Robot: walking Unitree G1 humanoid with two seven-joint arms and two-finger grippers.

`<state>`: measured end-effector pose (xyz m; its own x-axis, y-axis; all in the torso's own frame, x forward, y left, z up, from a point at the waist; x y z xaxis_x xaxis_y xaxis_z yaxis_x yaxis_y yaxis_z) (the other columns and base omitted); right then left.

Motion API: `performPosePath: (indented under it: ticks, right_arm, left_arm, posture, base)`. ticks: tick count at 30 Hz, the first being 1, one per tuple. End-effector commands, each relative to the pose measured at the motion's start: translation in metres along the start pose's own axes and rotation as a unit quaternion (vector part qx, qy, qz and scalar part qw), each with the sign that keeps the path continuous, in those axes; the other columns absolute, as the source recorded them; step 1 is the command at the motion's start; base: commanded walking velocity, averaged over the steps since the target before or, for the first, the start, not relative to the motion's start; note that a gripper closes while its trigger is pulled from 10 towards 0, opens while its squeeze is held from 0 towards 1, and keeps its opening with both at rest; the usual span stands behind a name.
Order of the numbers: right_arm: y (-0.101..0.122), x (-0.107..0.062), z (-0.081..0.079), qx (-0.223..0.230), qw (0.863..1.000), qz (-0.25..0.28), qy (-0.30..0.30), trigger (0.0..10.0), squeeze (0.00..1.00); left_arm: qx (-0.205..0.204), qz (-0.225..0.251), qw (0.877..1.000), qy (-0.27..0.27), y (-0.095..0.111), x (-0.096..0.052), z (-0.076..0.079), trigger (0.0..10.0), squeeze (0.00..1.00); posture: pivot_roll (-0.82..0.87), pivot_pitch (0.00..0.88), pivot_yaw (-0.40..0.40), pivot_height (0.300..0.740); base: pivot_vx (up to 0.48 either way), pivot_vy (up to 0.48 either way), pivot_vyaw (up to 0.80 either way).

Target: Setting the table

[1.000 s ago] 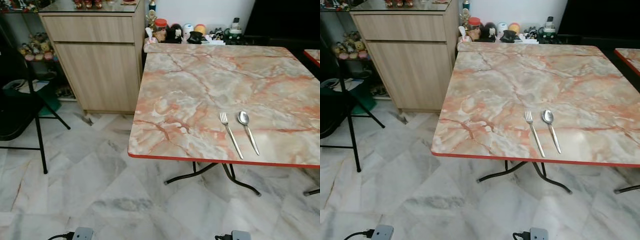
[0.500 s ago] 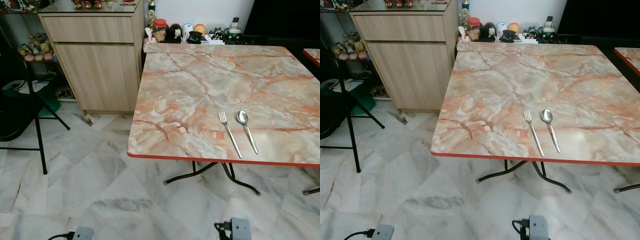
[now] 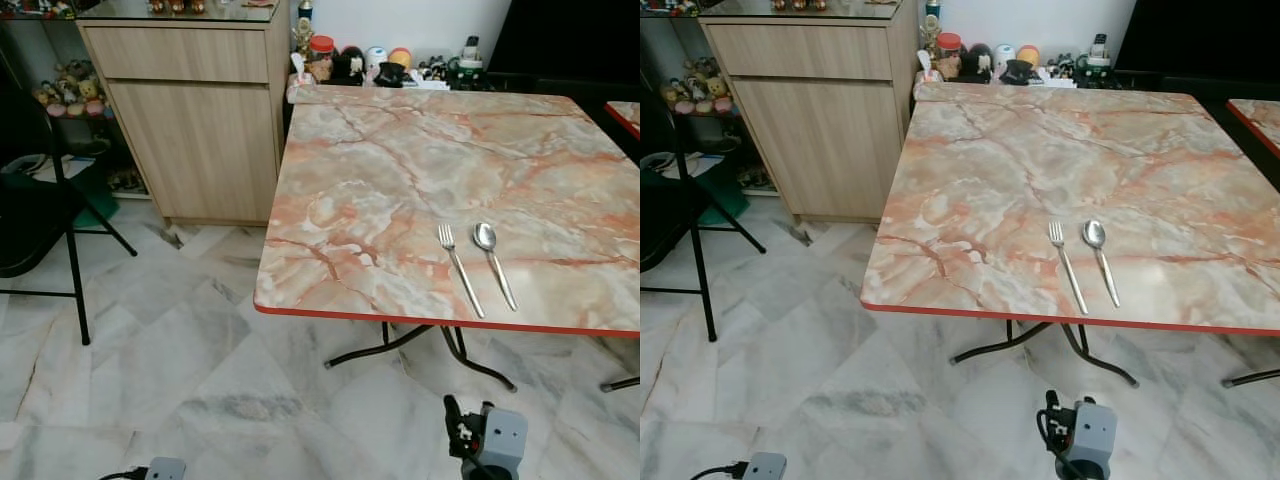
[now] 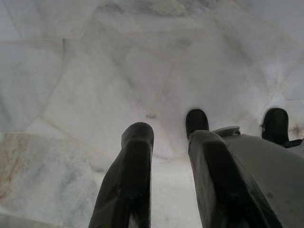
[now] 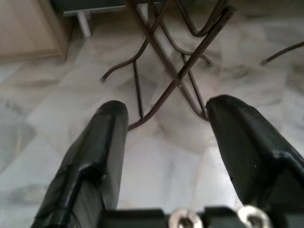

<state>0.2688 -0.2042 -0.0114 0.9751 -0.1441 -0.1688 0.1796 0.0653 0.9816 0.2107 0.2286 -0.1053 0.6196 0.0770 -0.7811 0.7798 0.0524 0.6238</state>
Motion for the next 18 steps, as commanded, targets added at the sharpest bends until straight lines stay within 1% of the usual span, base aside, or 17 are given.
performPosePath:
  ticks: [1, 3, 5, 6, 7, 8, 9, 14, 15, 16, 17, 18]
  right_arm:
    - [0.021, 0.003, 0.002, 0.001, 0.999, 0.039, -0.004, 10.0, 0.00]
    - [0.031, 0.004, 0.005, 0.004, 0.998, 0.056, -0.010, 10.0, 0.00]
    - [0.036, 0.004, 0.006, 0.005, 0.998, 0.063, -0.011, 10.0, 0.00]
    - [0.049, 0.007, 0.009, 0.006, 0.996, 0.083, -0.015, 10.0, 0.00]
    - [0.049, 0.007, 0.009, 0.006, 0.996, 0.083, -0.015, 10.0, 0.00]
    - [0.061, 0.010, 0.011, 0.006, 0.995, 0.098, -0.016, 10.0, 0.00]
    - [0.079, 0.018, 0.012, 0.005, 0.992, 0.121, -0.015, 10.0, 0.00]
    - [0.110, 0.028, 0.017, 0.013, 0.988, 0.152, -0.026, 10.0, 0.00]
    - [0.119, 0.030, 0.017, 0.017, 0.986, 0.162, -0.029, 10.0, 0.00]
    - [0.119, 0.030, 0.017, 0.017, 0.986, 0.162, -0.029, 10.0, 0.00]
    - [0.130, 0.031, 0.016, 0.021, 0.984, 0.175, -0.032, 10.0, 0.00]
    - [0.135, 0.031, 0.015, 0.026, 0.983, 0.180, -0.035, 10.0, 0.00]
  left_arm:
    - [0.008, -0.020, 1.000, -0.006, -0.012, -0.001, 0.003, 10.0, 0.00]
    - [0.008, -0.019, 1.000, -0.007, -0.012, -0.002, 0.003, 10.0, 0.00]
    - [0.004, -0.020, 1.000, -0.004, -0.013, -0.002, 0.002, 10.0, 0.00]
    - [0.002, -0.019, 1.000, -0.001, -0.014, -0.002, 0.001, 10.0, 0.00]
    - [0.002, -0.019, 1.000, -0.001, -0.014, -0.002, 0.001, 10.0, 0.00]
    - [0.001, -0.019, 1.000, -0.001, -0.014, -0.002, 0.001, 10.0, 0.00]
    - [0.001, -0.018, 1.000, -0.001, -0.014, -0.003, 0.000, 10.0, 0.00]
    - [0.000, -0.024, 1.000, 0.003, -0.017, -0.004, -0.004, 10.0, 0.00]
    - [-0.003, -0.024, 1.000, 0.003, -0.018, -0.004, -0.005, 10.0, 0.00]
    - [-0.003, -0.024, 1.000, 0.003, -0.018, -0.004, -0.005, 10.0, 0.00]
    - [-0.008, -0.023, 1.000, 0.001, -0.018, -0.004, -0.006, 10.0, 0.00]
    - [-0.014, -0.023, 1.000, -0.001, -0.018, -0.004, -0.006, 10.0, 0.00]
  posture:
    - [0.04, 0.084, -0.043, 0.740]
    - [0.04, 0.078, -0.045, 0.740]
    - [0.05, 0.067, -0.047, 0.740]
    - [0.04, 0.062, -0.046, 0.740]
    - [0.04, 0.062, -0.046, 0.740]
    - [0.04, 0.059, -0.045, 0.740]
    - [0.04, 0.052, -0.042, 0.740]
    - [0.04, 0.039, -0.040, 0.740]
    - [0.04, 0.035, -0.036, 0.740]
    - [0.04, 0.035, -0.036, 0.740]
    - [0.04, 0.039, -0.029, 0.740]
    - [0.04, 0.047, -0.026, 0.740]
  base:
    - [0.000, 0.000, 0.00]
    - [0.000, 0.000, 0.00]
    - [0.000, 0.000, 0.00]
    - [0.000, 0.000, 0.00]
    - [0.000, 0.000, 0.00]
    - [0.000, 0.000, 0.00]
    - [0.000, 0.000, 0.00]
    - [0.000, 0.000, 0.00]
    - [0.000, 0.000, 0.00]
    - [0.000, 0.000, 0.00]
    - [0.000, 0.000, 0.00]
    - [0.000, 0.000, 0.00]
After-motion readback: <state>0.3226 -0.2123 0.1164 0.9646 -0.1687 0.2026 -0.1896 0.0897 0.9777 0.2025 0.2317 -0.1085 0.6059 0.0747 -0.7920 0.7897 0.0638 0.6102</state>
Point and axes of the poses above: a point about 5 cm out from each wrist's last joint towards the gripper, its own x axis pointing out of the wrist towards the gripper, its own y axis along the axis of the wrist's last joint, z = x × y, the point moved 4 cm from there along x, pointing out of the wrist towards the gripper, and after that the axes turned 7 degrees about -x, right-handed, at the moved point
